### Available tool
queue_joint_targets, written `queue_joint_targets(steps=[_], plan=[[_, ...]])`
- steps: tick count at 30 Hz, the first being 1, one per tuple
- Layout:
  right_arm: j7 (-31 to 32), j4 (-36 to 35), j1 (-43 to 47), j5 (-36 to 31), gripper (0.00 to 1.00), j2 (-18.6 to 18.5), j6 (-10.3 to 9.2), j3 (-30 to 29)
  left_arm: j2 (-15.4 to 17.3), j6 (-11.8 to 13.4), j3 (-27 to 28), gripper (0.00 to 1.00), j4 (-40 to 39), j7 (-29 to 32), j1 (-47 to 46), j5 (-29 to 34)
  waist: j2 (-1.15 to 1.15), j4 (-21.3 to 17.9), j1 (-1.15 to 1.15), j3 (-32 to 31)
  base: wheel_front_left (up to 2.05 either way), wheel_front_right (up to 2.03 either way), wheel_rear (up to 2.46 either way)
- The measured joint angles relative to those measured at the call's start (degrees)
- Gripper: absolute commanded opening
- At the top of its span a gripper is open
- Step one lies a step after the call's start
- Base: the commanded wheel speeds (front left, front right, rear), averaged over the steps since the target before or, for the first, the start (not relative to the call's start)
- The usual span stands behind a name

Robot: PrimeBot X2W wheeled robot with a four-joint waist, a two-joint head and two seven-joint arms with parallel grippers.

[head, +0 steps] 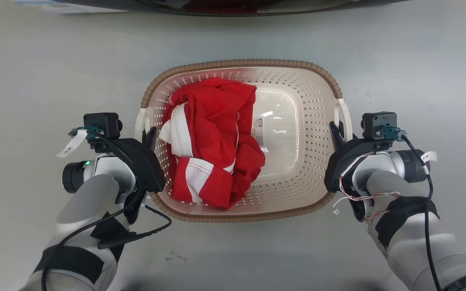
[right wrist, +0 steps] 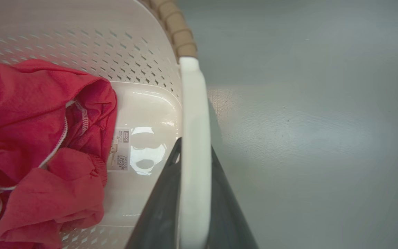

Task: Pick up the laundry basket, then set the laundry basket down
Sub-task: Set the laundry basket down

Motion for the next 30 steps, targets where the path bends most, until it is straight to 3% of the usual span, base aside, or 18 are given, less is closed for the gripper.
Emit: queue_joint_targets(steps=[24,26,27,28,29,30], plan=[[-1.22,1.23,-1.10,0.02,0.00,0.19,0.13,0.20,0.27,-0.01,-1.78,0.00,0.18,0.68,-0.98,-0.29,-0.01,0.00,0.00,1.15,0.00,0.00,0.00],[-1.21,1.41,-1.14,0.01,0.38,0.16,0.38,0.40,0.29,-0.01,-2.01,0.03,0.09,0.94,-0.98,-0.34,-0.01,0.03,0.00,1.13,0.00,0.00,0.00],[-1.16,1.56,-1.14,0.02,0.55,0.13,0.45,0.36,0.33,-0.01,-2.09,0.33,0.05,1.04,-0.99,-0.34,-0.01,0.04,0.00,1.12,0.00,0.00,0.00],[-1.10,1.76,-1.14,0.02,0.78,0.04,0.49,0.35,0.46,-0.01,-2.18,0.74,0.03,1.43,-0.98,-0.47,-0.01,0.05,0.00,1.11,0.00,0.00,0.00],[-1.07,1.98,-1.13,0.02,1.00,-0.09,0.51,0.37,0.67,0.01,-2.21,1.00,0.03,1.57,-0.98,-0.52,-0.01,0.07,0.00,1.09,0.00,0.00,0.00],[-1.08,2.10,-1.13,0.02,1.00,-0.38,0.52,0.34,1.14,0.05,-2.24,1.00,0.05,1.58,-0.98,-0.53,-0.01,0.09,0.00,1.07,0.00,0.00,0.00]])
